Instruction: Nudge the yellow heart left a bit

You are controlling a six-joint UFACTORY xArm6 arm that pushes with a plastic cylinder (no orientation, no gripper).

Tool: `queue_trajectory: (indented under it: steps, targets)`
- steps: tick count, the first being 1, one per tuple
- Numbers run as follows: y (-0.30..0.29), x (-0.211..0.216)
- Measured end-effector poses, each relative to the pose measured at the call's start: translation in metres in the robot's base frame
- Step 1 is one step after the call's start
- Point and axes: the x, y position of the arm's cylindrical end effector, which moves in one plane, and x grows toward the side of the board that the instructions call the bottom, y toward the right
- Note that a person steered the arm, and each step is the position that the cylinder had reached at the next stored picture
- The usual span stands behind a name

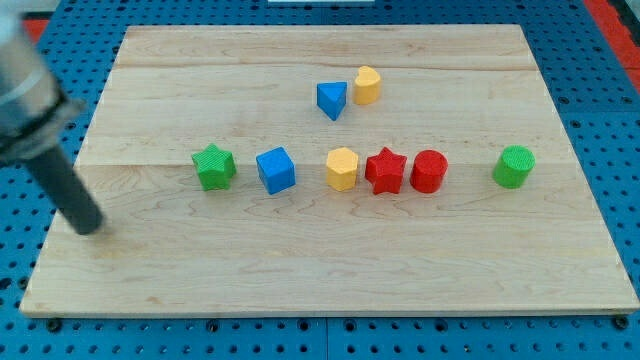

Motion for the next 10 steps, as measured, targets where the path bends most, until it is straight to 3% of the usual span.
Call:
queue_trajectory:
  steps: [1,3,4,6,7,8,10]
  targets:
    - [-0.031,-0.023]
    - [-0.018,-0.13]
    - [0.047,-0.154]
    - [0.217,-0.125]
    - [0.321,-0.137]
    - [0.369,-0.169]
    - [0.251,-0.185]
